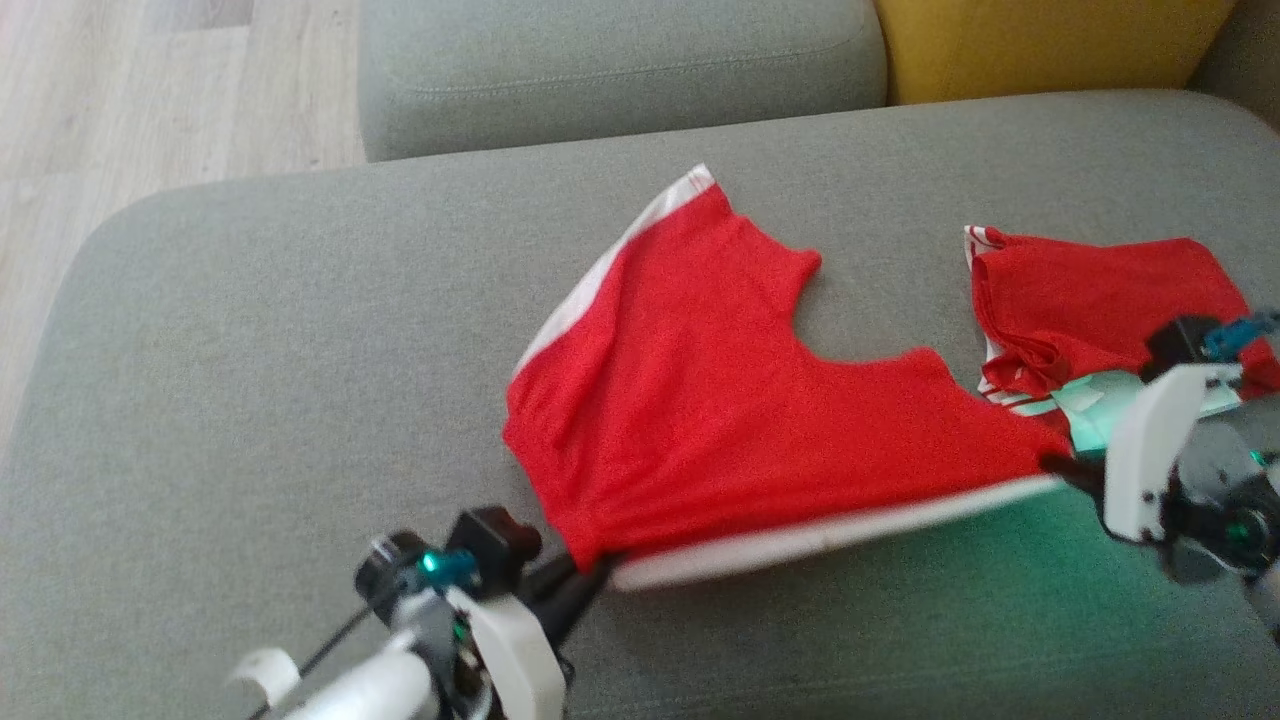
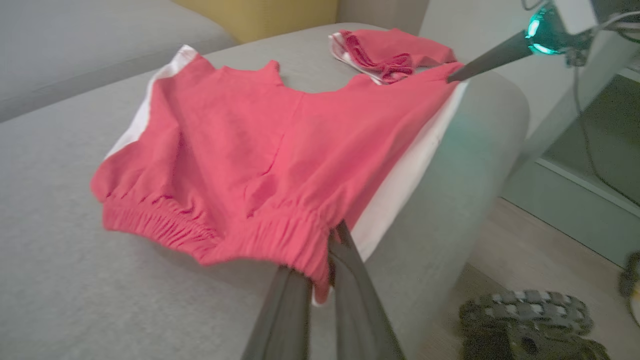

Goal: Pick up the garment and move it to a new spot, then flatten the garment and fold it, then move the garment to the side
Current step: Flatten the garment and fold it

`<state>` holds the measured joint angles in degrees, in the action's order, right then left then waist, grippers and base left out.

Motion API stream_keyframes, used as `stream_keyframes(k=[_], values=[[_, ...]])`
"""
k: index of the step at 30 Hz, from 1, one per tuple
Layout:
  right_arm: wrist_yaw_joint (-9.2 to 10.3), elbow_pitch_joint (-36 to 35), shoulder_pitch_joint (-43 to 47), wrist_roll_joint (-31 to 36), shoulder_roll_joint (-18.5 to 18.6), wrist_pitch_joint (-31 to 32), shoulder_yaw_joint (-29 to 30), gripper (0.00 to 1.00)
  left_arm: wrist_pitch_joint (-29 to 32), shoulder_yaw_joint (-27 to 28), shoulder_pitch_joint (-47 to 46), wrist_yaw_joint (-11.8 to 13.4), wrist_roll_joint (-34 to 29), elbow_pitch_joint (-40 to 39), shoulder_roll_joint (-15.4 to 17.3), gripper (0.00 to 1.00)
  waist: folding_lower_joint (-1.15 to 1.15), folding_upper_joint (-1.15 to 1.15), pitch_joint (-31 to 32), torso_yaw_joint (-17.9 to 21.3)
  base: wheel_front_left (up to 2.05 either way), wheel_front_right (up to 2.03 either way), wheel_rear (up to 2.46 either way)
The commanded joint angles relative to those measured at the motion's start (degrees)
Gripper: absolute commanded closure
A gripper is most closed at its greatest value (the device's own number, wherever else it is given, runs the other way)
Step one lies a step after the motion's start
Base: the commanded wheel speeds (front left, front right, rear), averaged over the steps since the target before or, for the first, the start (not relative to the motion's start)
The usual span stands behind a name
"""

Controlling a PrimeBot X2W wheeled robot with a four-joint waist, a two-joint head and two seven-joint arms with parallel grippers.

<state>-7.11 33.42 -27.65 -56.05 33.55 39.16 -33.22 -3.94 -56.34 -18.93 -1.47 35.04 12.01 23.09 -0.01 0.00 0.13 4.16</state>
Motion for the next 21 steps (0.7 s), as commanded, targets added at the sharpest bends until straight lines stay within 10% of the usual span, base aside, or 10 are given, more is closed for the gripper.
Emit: stream_keyframes(k=[1,8,21], values=[[-0.37,-2.7,0.8,-0.1,3.2,1.8,1.3,1.0,0.7,1.7,-1.3,0.6,0.6,-3.4,2.2,1.0,0.01,0.0,0.2,0.0,0.0,0.0,0.0],[-0.37,-11.4,5.4,2.2,5.7,7.7,8.6,1.0,4.1,0.8,1.3,3.0,1.6,-11.8,3.2,1.0,0.01,0.0,-0.3,-0.5,0.0,0.0,0.0],[-0.37,-18.4,-2.3,13.8,-1.9,17.2,22.4,1.0,3.5,4.2,-4.9,3.5,2.4,-12.7,1.0,1.0,0.01,0.0,-7.4,-7.6,0.0,0.0,0.0]])
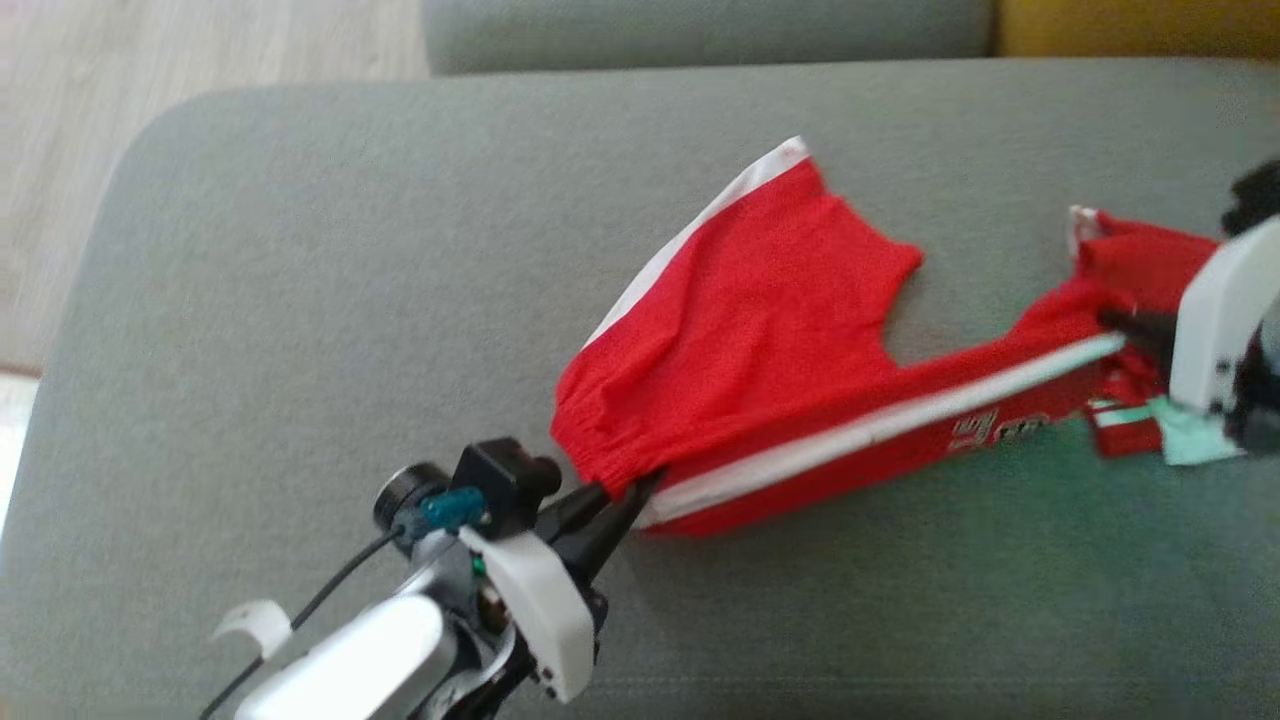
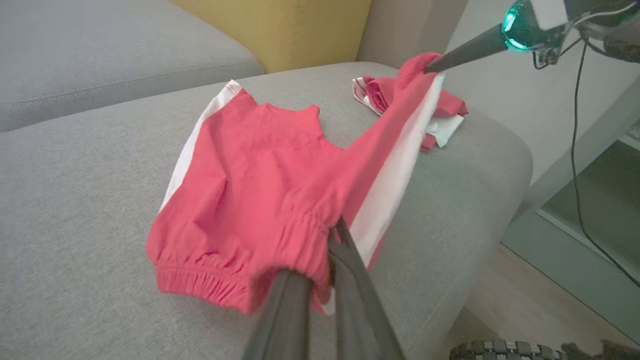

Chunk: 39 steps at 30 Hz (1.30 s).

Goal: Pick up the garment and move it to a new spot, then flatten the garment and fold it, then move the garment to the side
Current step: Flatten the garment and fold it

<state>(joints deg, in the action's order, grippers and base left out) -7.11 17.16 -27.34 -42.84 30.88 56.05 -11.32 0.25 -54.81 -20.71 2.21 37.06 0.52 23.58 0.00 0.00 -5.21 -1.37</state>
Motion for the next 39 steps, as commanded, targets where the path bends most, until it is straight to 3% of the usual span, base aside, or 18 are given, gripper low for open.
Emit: stream_keyframes(k=[1,16,27,39], values=[[-0.37,-2.2,-3.9,1.5,0.1,1.1,1.1,1.0,-0.7,2.6,-3.8,-0.5,0.3,-0.8,0.1,1.0,0.0,0.0,-2.9,-2.8,0.0,0.0,0.0],[-0.37,7.8,-23.2,13.4,-8.1,5.0,2.9,1.0,-5.0,4.2,-14.2,-4.6,1.5,11.3,-8.6,1.0,0.0,0.0,-12.9,-12.4,0.0,0.0,0.0],[-0.37,16.8,-31.2,17.9,-8.6,-0.6,2.3,1.0,-9.0,4.2,-19.0,-6.6,1.5,19.7,-13.1,1.0,0.0,0.0,-17.2,-16.2,0.0,0.0,0.0],[-0.37,23.1,-34.8,18.2,-8.7,-8.1,-0.8,1.0,-12.1,5.4,-22.2,-7.2,2.3,26.8,-16.0,1.0,0.0,0.0,-19.1,-17.2,0.0,0.0,0.0]])
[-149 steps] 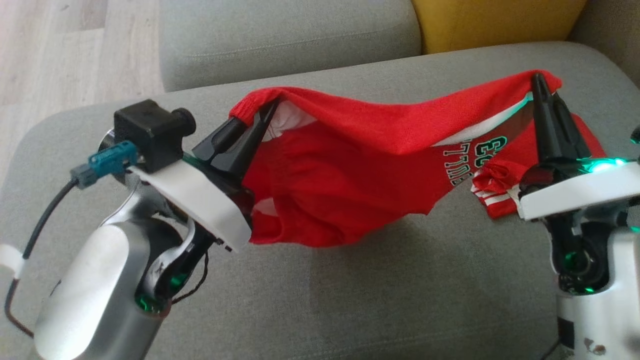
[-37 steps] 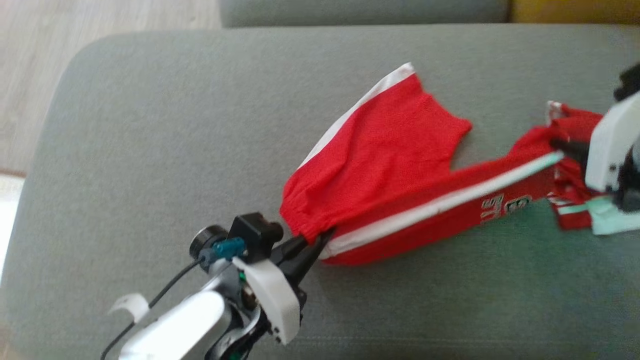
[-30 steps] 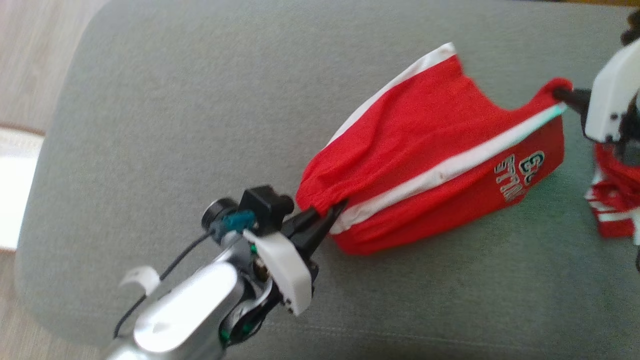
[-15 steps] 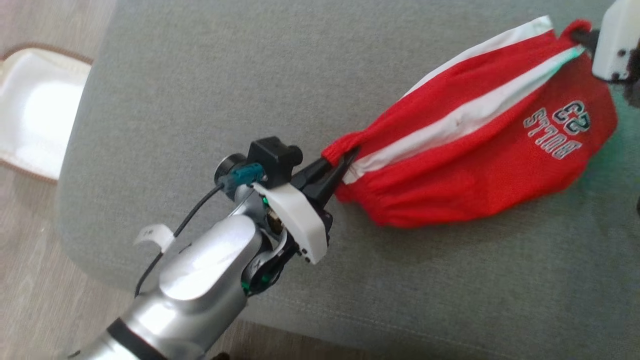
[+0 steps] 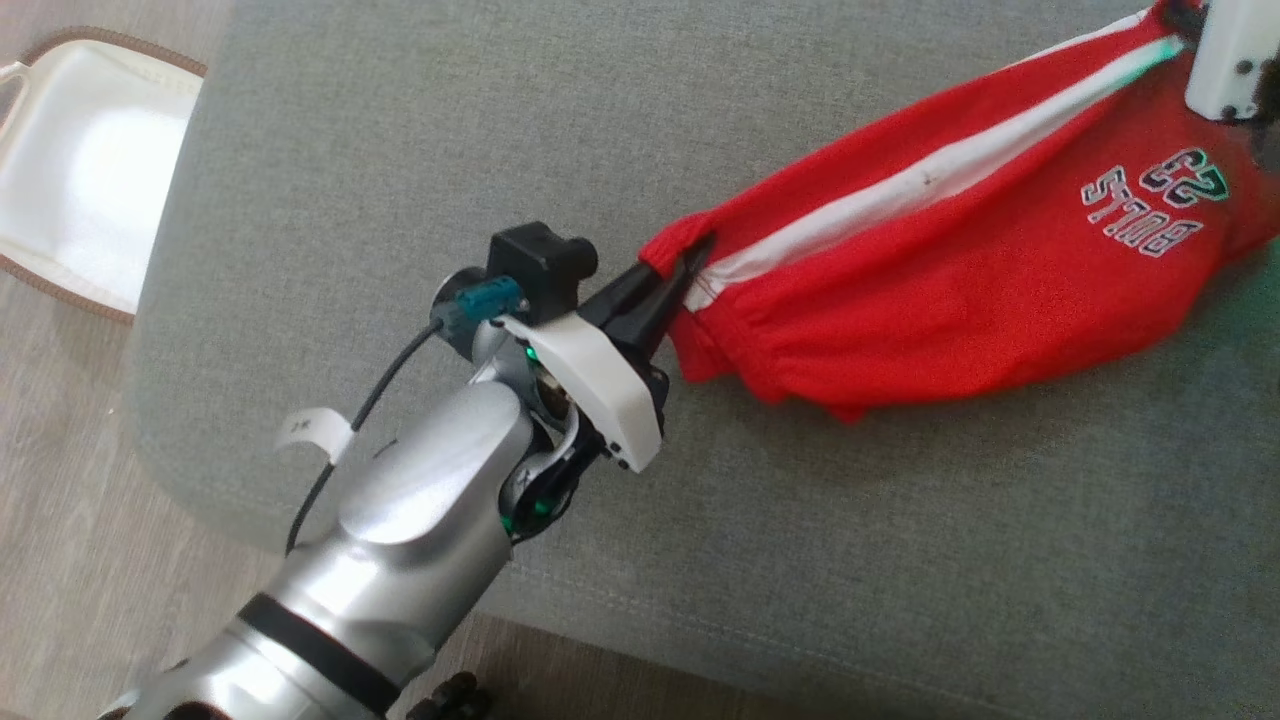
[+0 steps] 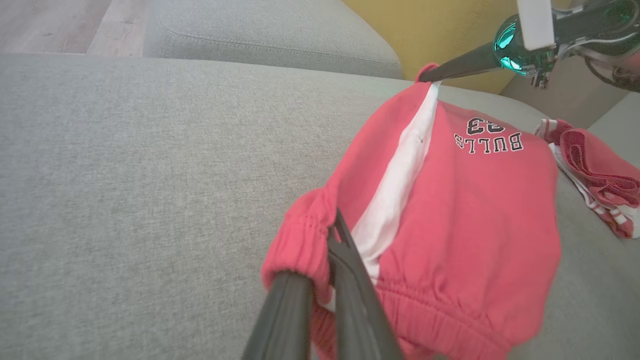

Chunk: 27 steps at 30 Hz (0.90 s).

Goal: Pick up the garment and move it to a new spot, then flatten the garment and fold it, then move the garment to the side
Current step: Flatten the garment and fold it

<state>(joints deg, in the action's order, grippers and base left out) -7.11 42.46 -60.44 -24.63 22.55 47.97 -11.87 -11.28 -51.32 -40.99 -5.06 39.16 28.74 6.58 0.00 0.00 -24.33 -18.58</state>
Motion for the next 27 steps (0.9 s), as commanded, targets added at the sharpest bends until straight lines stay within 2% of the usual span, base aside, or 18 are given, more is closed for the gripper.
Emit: stream_keyframes(k=[1,2,3,5,6,12,17,23,27], values=[[-0.37,-1.9,-2.0,0.1,-0.3,-1.0,-0.8,0.94,-0.8,2.2,-2.2,0.1,0.4,-0.8,0.8,1.0,0.0,0.0,-0.2,0.1,0.0,0.0,0.0],[-0.37,-1.6,-2.3,0.3,-0.2,-1.9,-1.5,0.0,-1.0,2.4,-2.4,0.1,0.6,-0.3,0.6,1.0,0.0,0.0,-0.3,0.2,0.0,0.0,0.0],[-0.37,-1.2,-2.5,0.5,-0.2,-2.7,-2.1,0.0,-1.3,2.7,-2.6,0.3,0.6,0.3,0.5,1.0,0.0,0.0,-0.4,0.4,0.0,0.0,0.0],[-0.37,-0.4,-2.8,0.7,0.0,-4.2,-3.6,0.0,-1.8,3.2,-3.1,0.8,0.4,1.3,0.3,0.17,0.0,0.0,-0.5,0.9,0.0,0.0,0.0],[-0.37,-0.3,-2.9,1.0,0.2,-5.2,-4.6,0.0,-2.1,3.4,-3.3,1.1,0.1,1.7,0.3,0.0,0.0,0.0,-0.4,1.2,0.0,0.0,0.0],[-0.37,0.1,-2.0,-1.6,0.3,-13.0,-8.1,0.0,-3.2,5.1,-3.9,2.6,-1.0,3.5,0.8,0.0,0.0,0.0,1.9,3.8,0.0,0.0,0.0],[-0.37,-1.6,0.1,-3.9,0.4,-24.0,-10.3,0.0,-3.6,8.4,-2.9,4.7,-1.5,2.3,2.8,0.0,0.0,0.0,5.4,7.1,0.0,0.0,0.0],[-0.37,-4.3,4.1,-3.9,0.5,-37.8,-12.7,0.0,-3.7,13.8,-0.5,8.5,-2.9,-3.5,5.1,0.0,0.0,0.0,9.1,10.9,0.0,0.0,0.0],[-0.37,-6.5,7.9,-2.9,0.8,-46.3,-13.9,0.0,-3.7,18.4,2.5,11.0,-4.3,-8.7,5.4,0.0,0.0,0.0,11.6,12.8,0.0,0.0,0.0]])
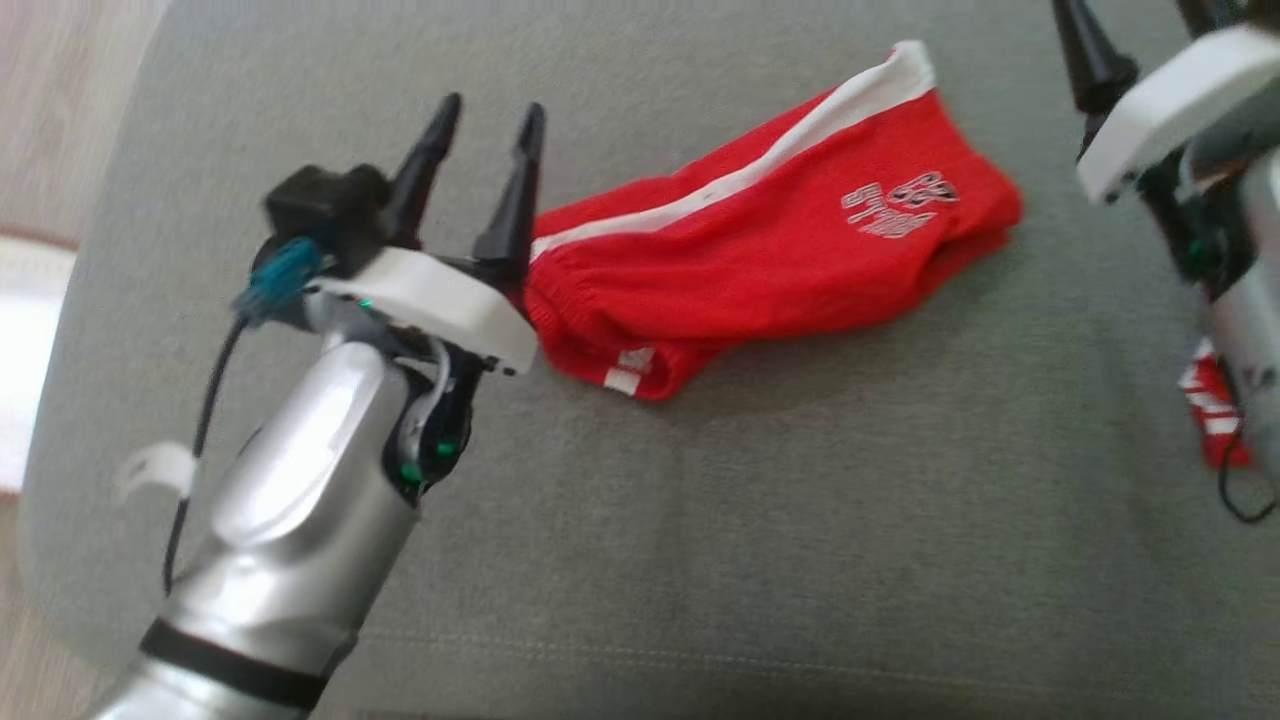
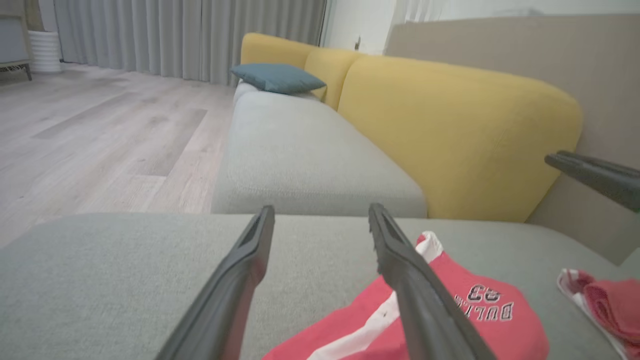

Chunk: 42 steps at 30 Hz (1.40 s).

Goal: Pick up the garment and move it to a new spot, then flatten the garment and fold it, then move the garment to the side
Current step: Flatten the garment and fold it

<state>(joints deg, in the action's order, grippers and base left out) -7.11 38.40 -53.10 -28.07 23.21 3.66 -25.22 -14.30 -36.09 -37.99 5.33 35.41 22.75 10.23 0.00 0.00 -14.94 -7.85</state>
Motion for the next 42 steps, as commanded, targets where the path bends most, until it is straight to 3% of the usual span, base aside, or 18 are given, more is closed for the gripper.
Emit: stream_keyframes(k=[1,9,12,20,29,35,42], values=[[-0.37,-3.1,1.6,0.9,0.2,-3.9,-0.8,0.0,-0.7,4.4,0.3,1.2,-1.1,-4.0,1.9,0.0,0.0,0.0,2.8,2.5,0.0,0.0,0.0],[-0.37,-7.7,10.5,3.6,-1.8,-14.0,2.0,0.0,-0.7,11.8,7.6,3.7,-5.4,-11.2,1.3,0.0,0.0,0.0,6.4,5.3,0.0,0.0,0.0],[-0.37,-11.3,16.6,6.5,-4.6,-16.4,6.4,0.0,-0.7,14.6,12.3,3.9,-8.3,-13.8,0.4,0.0,0.0,0.0,7.8,6.8,0.0,0.0,0.0],[-0.37,-19.4,30.8,15.3,-12.0,-17.3,16.4,0.0,-0.7,18.7,22.7,2.8,-15.1,-17.0,-2.3,0.0,0.0,0.0,9.8,8.6,0.0,0.0,0.0],[-0.37,-25.2,39.3,19.2,-17.1,-14.0,20.6,0.0,-0.7,21.9,27.2,0.6,-19.3,-17.1,-5.2,0.0,0.0,0.0,9.8,8.5,0.0,0.0,0.0],[-0.37,-24.9,40.0,12.3,-19.5,-7.6,22.4,0.0,-0.7,22.2,26.2,-1.4,-20.9,-16.4,-6.2,0.0,0.0,0.0,7.9,6.4,0.0,0.0,0.0],[-0.37,-18.8,36.4,-11.0,-20.3,2.8,27.0,0.0,-0.7,21.3,25.4,-2.8,-21.5,-15.2,-7.0,0.0,0.0,0.0,4.7,1.9,0.0,0.0,0.0]])
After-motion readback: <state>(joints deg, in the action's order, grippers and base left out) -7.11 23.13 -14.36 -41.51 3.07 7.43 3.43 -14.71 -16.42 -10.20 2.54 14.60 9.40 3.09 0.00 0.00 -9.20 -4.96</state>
